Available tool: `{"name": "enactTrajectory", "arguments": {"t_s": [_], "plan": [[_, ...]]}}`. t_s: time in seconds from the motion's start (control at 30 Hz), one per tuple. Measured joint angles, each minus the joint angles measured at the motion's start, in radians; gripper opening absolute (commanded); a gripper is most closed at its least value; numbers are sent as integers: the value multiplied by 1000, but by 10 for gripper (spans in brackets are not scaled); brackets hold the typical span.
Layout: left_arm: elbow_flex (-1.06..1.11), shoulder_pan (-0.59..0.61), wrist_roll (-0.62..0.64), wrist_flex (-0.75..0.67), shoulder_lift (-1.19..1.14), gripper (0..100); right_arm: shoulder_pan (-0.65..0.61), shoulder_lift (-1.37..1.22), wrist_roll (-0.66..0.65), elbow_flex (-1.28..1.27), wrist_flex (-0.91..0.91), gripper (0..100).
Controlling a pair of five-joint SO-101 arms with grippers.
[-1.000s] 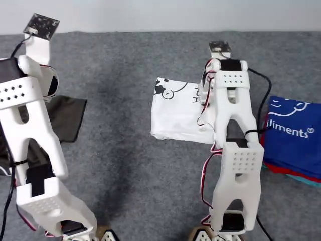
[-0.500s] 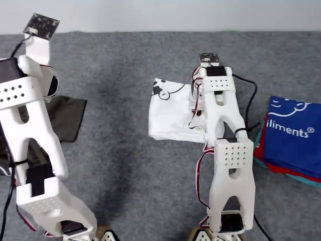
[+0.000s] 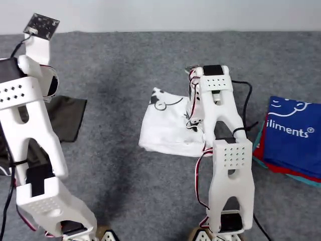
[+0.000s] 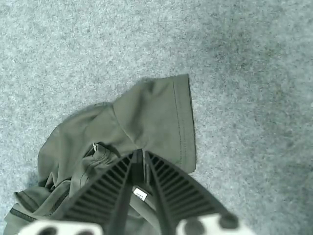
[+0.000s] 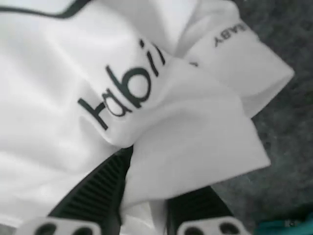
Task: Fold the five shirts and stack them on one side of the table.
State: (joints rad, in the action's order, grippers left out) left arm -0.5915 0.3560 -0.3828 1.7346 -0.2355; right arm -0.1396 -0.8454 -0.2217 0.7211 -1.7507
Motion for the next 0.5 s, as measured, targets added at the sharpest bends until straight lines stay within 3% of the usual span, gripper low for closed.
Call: {"name": "enactTrajectory", "arguments": {"t_s": [0.13, 0.3, 0.5], "plan": [[0, 0, 0, 0, 0, 15, 61, 64, -146, -69, 0, 9], [0, 0, 0, 0, 0, 15, 206, 66, -422, -74, 37, 9], [0, 0, 0, 0, 0, 15, 285, 66, -694, -74, 311, 9]]}}
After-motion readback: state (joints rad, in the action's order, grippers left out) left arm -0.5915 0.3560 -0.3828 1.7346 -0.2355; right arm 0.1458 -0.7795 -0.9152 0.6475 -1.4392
